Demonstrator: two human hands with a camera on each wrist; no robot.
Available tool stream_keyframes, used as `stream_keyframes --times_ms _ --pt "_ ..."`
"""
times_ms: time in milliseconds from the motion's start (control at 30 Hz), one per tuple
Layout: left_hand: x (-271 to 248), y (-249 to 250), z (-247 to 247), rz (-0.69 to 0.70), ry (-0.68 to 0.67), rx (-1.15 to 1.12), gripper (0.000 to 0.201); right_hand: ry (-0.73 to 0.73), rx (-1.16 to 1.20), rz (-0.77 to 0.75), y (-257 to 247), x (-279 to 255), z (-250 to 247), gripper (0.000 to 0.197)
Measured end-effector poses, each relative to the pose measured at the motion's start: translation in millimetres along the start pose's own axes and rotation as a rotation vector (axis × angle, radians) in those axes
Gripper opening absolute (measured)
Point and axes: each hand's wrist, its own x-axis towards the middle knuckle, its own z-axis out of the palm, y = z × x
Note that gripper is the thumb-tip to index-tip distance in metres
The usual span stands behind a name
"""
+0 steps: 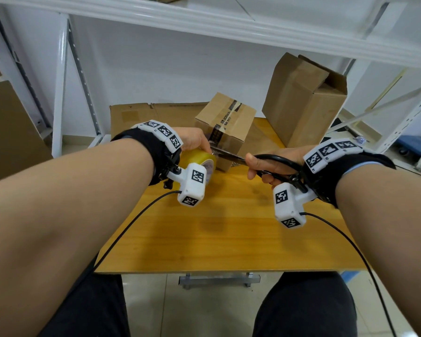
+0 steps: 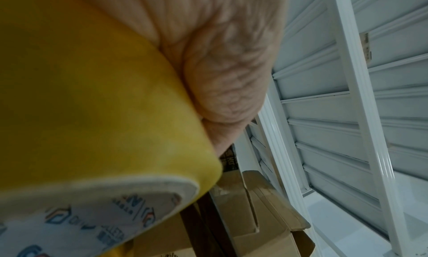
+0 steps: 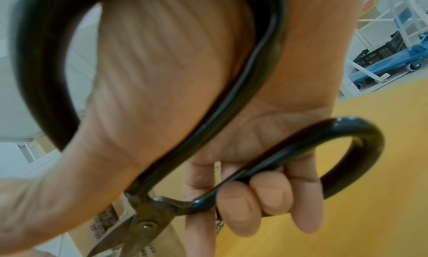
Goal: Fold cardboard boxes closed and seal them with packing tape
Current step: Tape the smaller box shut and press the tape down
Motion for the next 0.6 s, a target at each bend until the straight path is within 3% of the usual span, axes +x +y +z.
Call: stream_keyframes --times_ms 600 --pt "-6.7 1.9 2.2 0.010 -0.003 -0.007 0.034 0.049 -0.089 -0.049 1.2 -4.6 -8.4 0.112"
